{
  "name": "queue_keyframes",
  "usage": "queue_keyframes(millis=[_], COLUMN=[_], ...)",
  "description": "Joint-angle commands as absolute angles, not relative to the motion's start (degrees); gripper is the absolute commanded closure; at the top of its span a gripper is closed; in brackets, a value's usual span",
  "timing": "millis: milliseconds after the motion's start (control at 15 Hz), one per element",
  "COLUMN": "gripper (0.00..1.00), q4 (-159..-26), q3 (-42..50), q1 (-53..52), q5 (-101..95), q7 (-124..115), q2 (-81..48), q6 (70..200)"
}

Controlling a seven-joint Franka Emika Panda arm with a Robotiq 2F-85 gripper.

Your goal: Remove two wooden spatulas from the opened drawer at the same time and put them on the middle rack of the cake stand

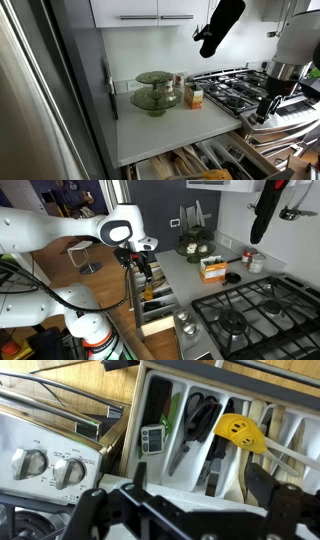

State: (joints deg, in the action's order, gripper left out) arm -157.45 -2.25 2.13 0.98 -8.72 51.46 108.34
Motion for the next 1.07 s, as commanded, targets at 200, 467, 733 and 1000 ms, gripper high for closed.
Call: queue_keyframes(millis=[200, 467, 733, 1000], gripper=[0.0, 0.0, 0.0, 0.0], q4=[-157.4, -153.2, -148.7, -142.7], q3=[-2.3, -6.1, -10.7, -12.9], q1=[2.2, -3.7, -10.6, -14.4], q5=[1.0, 2.4, 5.4, 3.3], q7=[-8.6, -4.1, -1.8, 3.6], q2=[51.4, 42.9, 31.0, 19.3], q6=[108.2, 110.2, 117.4, 122.8])
